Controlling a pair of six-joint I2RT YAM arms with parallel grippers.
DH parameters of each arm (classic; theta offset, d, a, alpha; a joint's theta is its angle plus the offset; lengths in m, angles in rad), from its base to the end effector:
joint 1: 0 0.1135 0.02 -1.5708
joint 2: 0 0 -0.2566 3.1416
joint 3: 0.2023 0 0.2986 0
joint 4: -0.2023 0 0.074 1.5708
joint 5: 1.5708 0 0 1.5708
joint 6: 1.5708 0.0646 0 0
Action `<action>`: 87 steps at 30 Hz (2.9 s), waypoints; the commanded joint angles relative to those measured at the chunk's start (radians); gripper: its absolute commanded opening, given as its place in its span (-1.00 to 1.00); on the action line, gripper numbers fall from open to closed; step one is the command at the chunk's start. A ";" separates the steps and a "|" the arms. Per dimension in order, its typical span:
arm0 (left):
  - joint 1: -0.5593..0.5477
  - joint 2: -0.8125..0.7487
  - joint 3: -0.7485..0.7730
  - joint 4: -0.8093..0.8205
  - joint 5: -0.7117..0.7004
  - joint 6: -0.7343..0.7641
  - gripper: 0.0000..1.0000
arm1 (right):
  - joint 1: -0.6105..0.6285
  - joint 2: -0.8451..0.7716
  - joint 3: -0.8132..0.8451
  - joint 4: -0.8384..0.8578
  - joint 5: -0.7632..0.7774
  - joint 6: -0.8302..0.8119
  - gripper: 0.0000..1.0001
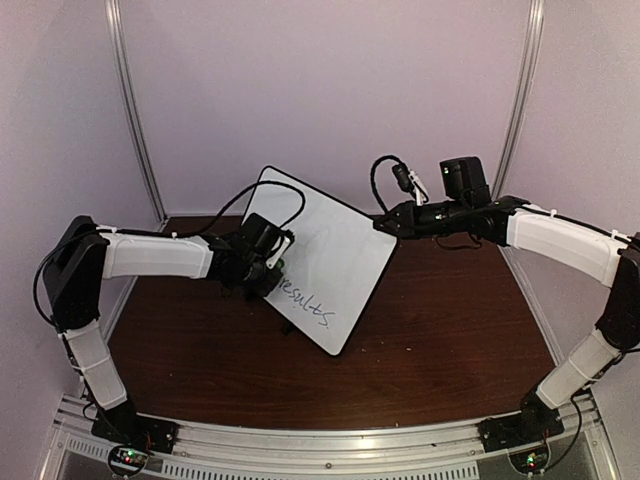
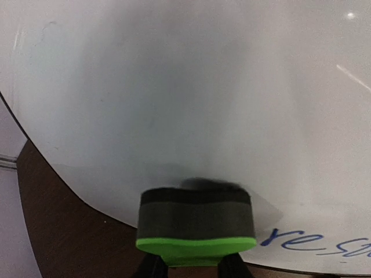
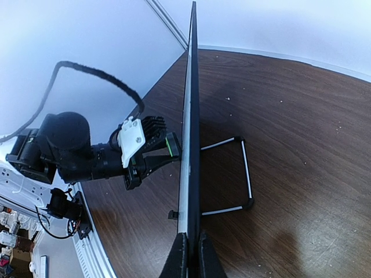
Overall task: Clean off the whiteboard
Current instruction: Erase the center of the whiteboard.
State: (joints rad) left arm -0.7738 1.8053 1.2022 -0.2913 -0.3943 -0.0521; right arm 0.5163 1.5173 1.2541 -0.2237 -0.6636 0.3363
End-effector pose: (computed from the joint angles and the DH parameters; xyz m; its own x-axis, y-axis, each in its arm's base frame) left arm 0.3308 -0.2885 0.1424 -0.5817 0.5011 -0.6407 0.4436 0.8557 0.2666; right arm 0.3410 0.2393 0.2931 -0.6687 -0.0806 -0.7392 -0.6797 0.4693 0.5637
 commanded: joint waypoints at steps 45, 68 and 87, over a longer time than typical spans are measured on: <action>0.085 0.021 -0.027 0.100 0.117 0.041 -0.95 | 0.048 0.017 0.018 -0.032 -0.130 -0.076 -1.00; 0.094 0.015 -0.036 0.104 -0.022 -0.031 -0.95 | 0.048 0.014 0.007 -0.026 -0.131 -0.077 -1.00; -0.112 0.028 -0.061 0.186 0.135 0.007 -0.95 | 0.049 0.004 -0.007 -0.018 -0.131 -0.072 -1.00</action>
State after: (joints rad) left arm -0.8261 1.8091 1.1404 -0.2573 -0.4023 -0.0402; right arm 0.5213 1.5188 1.2591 -0.2298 -0.6502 0.3374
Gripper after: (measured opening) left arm 0.274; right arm 0.042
